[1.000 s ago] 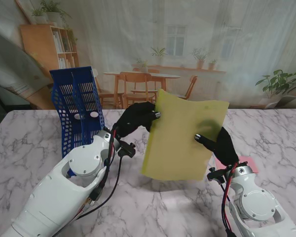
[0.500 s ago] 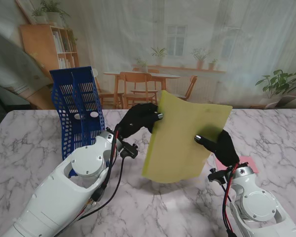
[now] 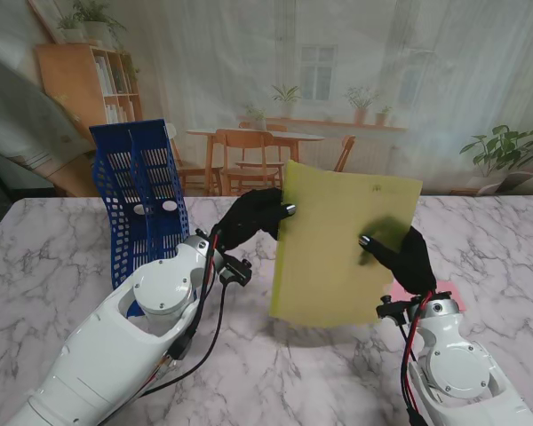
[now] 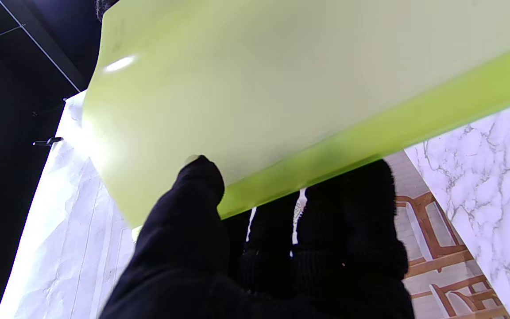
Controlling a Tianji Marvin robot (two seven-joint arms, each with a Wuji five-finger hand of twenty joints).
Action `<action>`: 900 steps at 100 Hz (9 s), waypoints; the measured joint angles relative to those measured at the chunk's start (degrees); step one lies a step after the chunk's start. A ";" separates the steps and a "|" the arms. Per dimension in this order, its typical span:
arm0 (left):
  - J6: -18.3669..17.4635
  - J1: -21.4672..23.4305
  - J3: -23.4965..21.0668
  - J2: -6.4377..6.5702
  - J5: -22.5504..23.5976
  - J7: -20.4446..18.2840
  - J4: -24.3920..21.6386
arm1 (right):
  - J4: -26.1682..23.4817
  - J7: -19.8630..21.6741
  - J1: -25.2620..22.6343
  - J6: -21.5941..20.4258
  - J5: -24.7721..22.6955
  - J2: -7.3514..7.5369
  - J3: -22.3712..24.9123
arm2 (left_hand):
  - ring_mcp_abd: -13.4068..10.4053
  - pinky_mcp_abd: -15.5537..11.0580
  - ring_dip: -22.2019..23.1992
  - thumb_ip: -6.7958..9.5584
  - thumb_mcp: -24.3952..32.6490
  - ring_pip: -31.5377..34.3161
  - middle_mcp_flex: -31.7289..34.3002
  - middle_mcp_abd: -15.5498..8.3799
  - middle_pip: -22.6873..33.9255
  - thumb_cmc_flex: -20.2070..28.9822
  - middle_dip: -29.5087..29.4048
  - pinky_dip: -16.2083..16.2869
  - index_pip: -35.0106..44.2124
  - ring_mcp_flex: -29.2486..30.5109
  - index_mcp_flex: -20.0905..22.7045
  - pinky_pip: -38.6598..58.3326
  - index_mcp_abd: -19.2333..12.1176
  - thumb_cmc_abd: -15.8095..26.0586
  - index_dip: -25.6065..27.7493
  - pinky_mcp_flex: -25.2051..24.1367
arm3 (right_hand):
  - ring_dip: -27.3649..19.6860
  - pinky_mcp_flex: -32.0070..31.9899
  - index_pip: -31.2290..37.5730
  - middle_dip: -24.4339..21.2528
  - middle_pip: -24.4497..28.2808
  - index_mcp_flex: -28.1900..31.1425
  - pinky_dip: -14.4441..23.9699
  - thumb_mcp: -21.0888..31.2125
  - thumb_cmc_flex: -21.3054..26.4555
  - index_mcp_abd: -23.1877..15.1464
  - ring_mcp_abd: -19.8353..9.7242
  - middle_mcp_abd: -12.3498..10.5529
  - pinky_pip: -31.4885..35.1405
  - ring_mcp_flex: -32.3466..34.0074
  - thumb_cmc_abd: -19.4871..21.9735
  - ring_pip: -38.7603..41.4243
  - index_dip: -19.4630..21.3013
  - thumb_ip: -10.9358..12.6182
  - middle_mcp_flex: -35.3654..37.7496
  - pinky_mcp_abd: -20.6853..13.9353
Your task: Open the sliding file folder, put the receipt in and insert it into the document holder
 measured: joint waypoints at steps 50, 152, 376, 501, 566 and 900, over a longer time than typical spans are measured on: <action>1.76 -1.16 0.47 0.09 -0.23 -2.52 1.26 | -0.17 -0.98 -0.47 -3.34 1.43 -0.57 1.85 | 0.29 0.01 0.03 0.00 0.30 -0.63 -0.85 0.44 -0.74 2.51 -0.10 0.54 -0.68 -1.29 2.67 -1.16 -1.51 -0.15 2.19 -0.87 | 0.12 0.69 -0.01 1.50 1.80 -0.06 0.00 0.00 0.01 0.18 -0.07 0.00 0.01 0.01 0.00 1.38 1.47 -0.03 0.00 -0.03; 0.76 0.29 0.33 0.69 -0.27 -5.50 1.38 | -0.09 -1.52 -1.26 -5.93 2.94 -0.72 2.63 | -0.37 -0.12 -0.20 -3.14 5.20 -0.89 1.86 -1.68 -2.04 2.29 3.23 0.54 4.44 0.14 2.24 -0.96 -2.00 -2.04 2.52 0.50 | 0.13 0.72 -0.01 2.12 2.73 -0.06 0.00 -0.01 0.05 0.81 -0.11 -0.15 0.03 0.01 0.00 1.38 2.08 -0.03 0.00 -0.05; 1.83 3.20 5.61 1.28 -1.01 -8.90 3.85 | -3.93 -1.94 4.80 -9.41 5.53 -0.98 4.04 | -1.71 -0.73 -0.95 -3.14 2.70 -0.55 6.21 -1.61 -2.36 2.27 1.12 -0.27 7.15 5.39 3.51 -0.27 -2.51 -2.73 -0.24 5.66 | 1.80 2.22 0.01 3.68 4.77 -0.05 0.51 -0.60 0.39 0.84 -1.66 -2.40 0.20 0.61 -0.03 2.84 5.02 -0.55 0.05 -0.76; -1.53 0.77 3.37 1.50 2.94 -6.33 5.58 | -4.11 -4.53 2.91 -3.86 4.61 -1.47 5.08 | 3.45 -1.66 -6.58 -0.52 -2.88 -14.89 -40.52 4.21 -18.03 -18.62 -11.14 -3.29 -22.69 -31.40 -21.04 -22.84 0.69 -7.81 -10.78 -22.86 | 1.80 2.80 0.01 3.63 4.77 -0.10 0.52 -0.70 0.39 0.84 -1.67 -1.79 0.20 0.63 0.06 2.84 5.06 -0.67 0.05 -0.81; 2.38 -1.32 6.03 -0.70 0.98 0.87 3.16 | -1.96 -7.15 3.87 0.66 1.38 -2.01 2.31 | -0.81 0.12 -3.05 -2.43 5.34 2.48 4.14 3.08 4.24 1.83 1.36 -1.93 4.28 7.72 4.06 0.98 4.78 -1.36 3.14 9.69 | -0.56 0.55 0.15 0.66 3.28 -2.38 0.43 -1.35 0.82 2.23 -0.84 -0.96 -1.17 0.60 2.38 -0.43 3.38 -0.67 -1.00 -0.81; 2.40 1.56 6.08 -2.38 -0.97 4.20 2.50 | -0.91 10.63 -7.34 0.25 0.77 2.98 8.36 | -1.02 1.08 -2.53 -3.56 6.57 6.24 6.96 2.87 7.82 1.80 4.18 -6.87 15.66 13.65 4.44 7.73 2.15 -1.96 6.31 16.05 | -13.69 -32.10 -4.23 -14.99 -19.56 -13.15 7.69 -5.99 -10.34 -2.97 -0.33 -2.05 -29.18 -35.65 3.00 -28.54 8.52 2.07 -39.14 0.01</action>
